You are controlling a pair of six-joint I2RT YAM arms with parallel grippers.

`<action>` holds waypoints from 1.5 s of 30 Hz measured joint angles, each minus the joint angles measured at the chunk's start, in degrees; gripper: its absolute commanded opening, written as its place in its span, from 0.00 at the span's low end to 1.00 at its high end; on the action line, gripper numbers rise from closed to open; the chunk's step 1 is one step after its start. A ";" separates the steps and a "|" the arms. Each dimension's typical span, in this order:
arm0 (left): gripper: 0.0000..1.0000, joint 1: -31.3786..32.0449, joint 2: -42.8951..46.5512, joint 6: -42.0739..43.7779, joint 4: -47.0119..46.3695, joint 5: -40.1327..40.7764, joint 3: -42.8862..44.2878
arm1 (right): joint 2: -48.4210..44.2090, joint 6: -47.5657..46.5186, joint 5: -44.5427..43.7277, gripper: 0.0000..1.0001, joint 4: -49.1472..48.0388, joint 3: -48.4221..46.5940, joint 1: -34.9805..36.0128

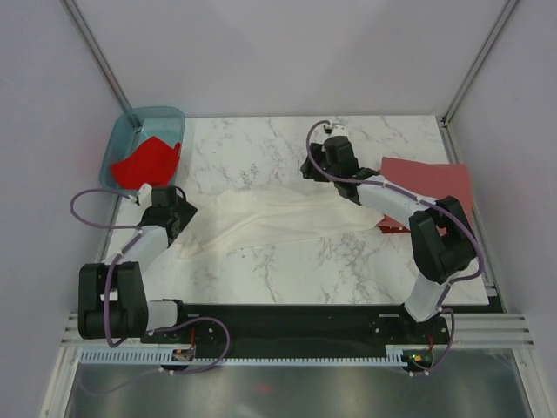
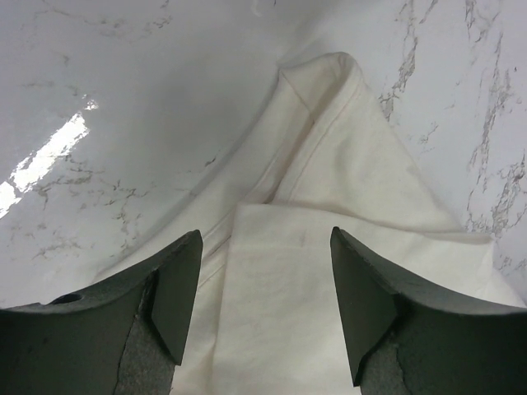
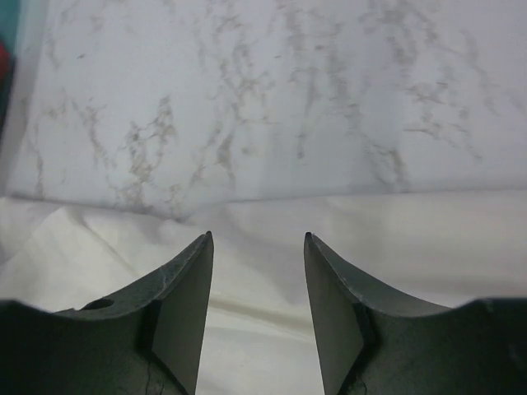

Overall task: Fold and stack the t-shirts
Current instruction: Fold the tshirt

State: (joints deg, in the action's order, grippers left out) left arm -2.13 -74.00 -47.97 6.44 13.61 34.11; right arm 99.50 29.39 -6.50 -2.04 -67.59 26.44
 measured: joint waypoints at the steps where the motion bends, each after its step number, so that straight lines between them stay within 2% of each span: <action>1: 0.71 0.00 -0.37 -0.02 -0.28 -0.26 0.00 | 1.31 -1.16 1.86 0.55 -0.22 -1.31 1.51; 10: 0.68 0.00 -0.81 -0.02 -1.03 -1.62 -0.13 | 17.51 -8.26 17.38 0.58 0.92 -16.87 12.96; 15: 0.68 0.00 0.48 -0.02 -1.07 -1.95 -0.44 | 23.43 -9.27 23.71 0.61 2.16 -22.95 13.42; 25: 0.67 0.00 2.14 -0.02 -1.05 -2.67 -0.66 | 34.69 -9.68 28.63 0.62 4.87 -33.75 13.81; 32: 0.67 0.07 2.54 0.00 -1.07 -3.32 -0.72 | 38.23 -9.49 31.19 0.60 5.95 -38.99 14.67; 36: 0.67 0.07 2.51 -0.02 -1.05 -3.37 -0.72 | 40.06 -9.16 32.61 0.51 5.92 -41.86 15.26; 39: 0.67 0.07 2.51 -0.02 -1.07 -3.41 -0.72 | 41.18 -8.61 33.94 0.33 5.97 -43.15 15.50; 42: 0.67 0.07 2.51 0.00 -1.07 -3.41 -0.72 | 41.70 -8.02 35.15 0.09 5.92 -43.50 15.63; 45: 0.66 0.07 2.54 0.00 -1.07 -3.43 -0.74 | 41.77 -7.43 35.95 0.03 5.97 -43.47 15.63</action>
State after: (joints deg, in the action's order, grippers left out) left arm -2.07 -71.46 -47.97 5.37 10.17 33.36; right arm 141.27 21.96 29.45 3.92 -111.07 42.06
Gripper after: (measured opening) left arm 0.670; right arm 0.079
